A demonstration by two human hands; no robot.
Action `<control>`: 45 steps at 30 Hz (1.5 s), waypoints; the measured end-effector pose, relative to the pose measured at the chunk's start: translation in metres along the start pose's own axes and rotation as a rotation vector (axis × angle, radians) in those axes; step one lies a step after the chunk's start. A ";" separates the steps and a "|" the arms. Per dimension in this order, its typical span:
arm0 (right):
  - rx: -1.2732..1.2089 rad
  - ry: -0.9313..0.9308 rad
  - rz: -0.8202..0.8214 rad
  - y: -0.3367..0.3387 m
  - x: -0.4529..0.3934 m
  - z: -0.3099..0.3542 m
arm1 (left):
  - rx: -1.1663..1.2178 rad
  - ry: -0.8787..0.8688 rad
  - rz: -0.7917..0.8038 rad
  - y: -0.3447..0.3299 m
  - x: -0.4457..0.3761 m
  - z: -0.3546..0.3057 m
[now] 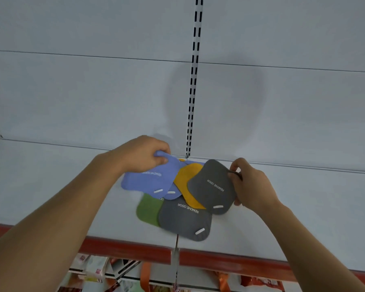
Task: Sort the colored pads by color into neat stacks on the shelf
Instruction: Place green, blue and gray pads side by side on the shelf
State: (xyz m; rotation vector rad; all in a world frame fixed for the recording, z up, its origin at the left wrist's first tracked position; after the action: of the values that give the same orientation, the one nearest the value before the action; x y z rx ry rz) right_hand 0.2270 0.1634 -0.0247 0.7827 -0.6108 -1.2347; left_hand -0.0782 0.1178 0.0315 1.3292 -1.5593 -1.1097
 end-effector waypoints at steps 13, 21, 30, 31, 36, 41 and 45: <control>-0.179 0.050 -0.358 0.095 0.057 -0.045 | 0.402 -0.112 -0.175 0.003 -0.019 -0.103; -0.149 -0.100 -0.600 0.153 0.144 -0.111 | 0.417 -0.401 -0.164 -0.038 -0.041 -0.223; -0.136 -0.301 -0.782 0.225 0.234 -0.221 | 0.357 -0.635 -0.159 -0.093 -0.071 -0.385; -0.148 -0.315 -0.789 0.233 0.240 -0.236 | 0.367 -0.646 -0.152 -0.099 -0.077 -0.404; -0.129 -0.349 -0.835 0.288 0.264 -0.322 | 0.436 -0.669 -0.172 -0.137 -0.113 -0.507; -0.134 -0.374 -0.859 0.358 0.277 -0.418 | 0.482 -0.644 -0.165 -0.174 -0.151 -0.611; -0.163 -0.407 -0.879 0.405 0.278 -0.479 | 0.527 -0.593 -0.129 -0.197 -0.183 -0.673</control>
State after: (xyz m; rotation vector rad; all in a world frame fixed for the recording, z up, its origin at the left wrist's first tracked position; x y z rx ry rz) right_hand 0.9007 0.0393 0.0092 0.6770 -0.4836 -2.2588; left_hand 0.6419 0.2019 0.0443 1.5353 -2.3491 -1.3029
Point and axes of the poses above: each hand's wrist, its own x-axis away from the middle knuckle, its own y-axis out of the back of the hand, z = x × y, the point moved 3 cm from there along -x, towards the middle knuckle, and after that the axes turned 4 degrees about -y, right-handed, at the moved point
